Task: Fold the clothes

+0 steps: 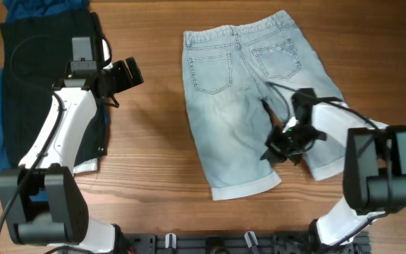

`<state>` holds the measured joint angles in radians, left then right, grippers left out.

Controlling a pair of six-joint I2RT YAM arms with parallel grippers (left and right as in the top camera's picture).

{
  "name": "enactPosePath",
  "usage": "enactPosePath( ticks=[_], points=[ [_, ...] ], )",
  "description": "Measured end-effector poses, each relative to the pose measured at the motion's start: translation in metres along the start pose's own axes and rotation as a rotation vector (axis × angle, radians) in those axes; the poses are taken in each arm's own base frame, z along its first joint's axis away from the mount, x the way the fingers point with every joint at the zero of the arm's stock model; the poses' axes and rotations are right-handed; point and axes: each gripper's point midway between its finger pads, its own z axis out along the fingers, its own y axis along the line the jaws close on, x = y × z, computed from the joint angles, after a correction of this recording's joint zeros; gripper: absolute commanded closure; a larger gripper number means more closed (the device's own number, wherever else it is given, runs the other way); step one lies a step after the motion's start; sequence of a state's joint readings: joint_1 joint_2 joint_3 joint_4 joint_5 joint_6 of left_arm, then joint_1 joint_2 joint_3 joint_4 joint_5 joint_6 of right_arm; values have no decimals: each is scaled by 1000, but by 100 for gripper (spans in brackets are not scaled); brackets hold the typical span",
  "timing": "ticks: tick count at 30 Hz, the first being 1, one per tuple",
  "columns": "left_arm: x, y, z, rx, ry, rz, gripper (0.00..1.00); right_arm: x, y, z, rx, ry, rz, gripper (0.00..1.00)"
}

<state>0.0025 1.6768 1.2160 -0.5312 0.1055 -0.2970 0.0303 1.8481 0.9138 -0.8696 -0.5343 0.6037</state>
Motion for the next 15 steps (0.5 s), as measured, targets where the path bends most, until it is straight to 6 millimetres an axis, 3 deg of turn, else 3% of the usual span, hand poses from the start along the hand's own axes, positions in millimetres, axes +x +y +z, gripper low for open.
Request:
enactPosePath(
  ticks=[6,9,12,13,15],
  points=[
    [-1,0,0,-3,-3,0,0,-43,-45,-45,66,-238,44,96],
    [-3,0,0,1,-13,1,0,-39,-57,-60,125,-291,22,87],
    [-5,-1,0,4,-19,2,0,-28,-57,-77,136,-339,-16,55],
    [-5,-1,0,4,-21,2,0,-24,-57,-85,140,-359,-37,36],
    [-6,-2,0,5,-24,3,0,-14,-56,-96,142,-388,-69,9]
  ],
)
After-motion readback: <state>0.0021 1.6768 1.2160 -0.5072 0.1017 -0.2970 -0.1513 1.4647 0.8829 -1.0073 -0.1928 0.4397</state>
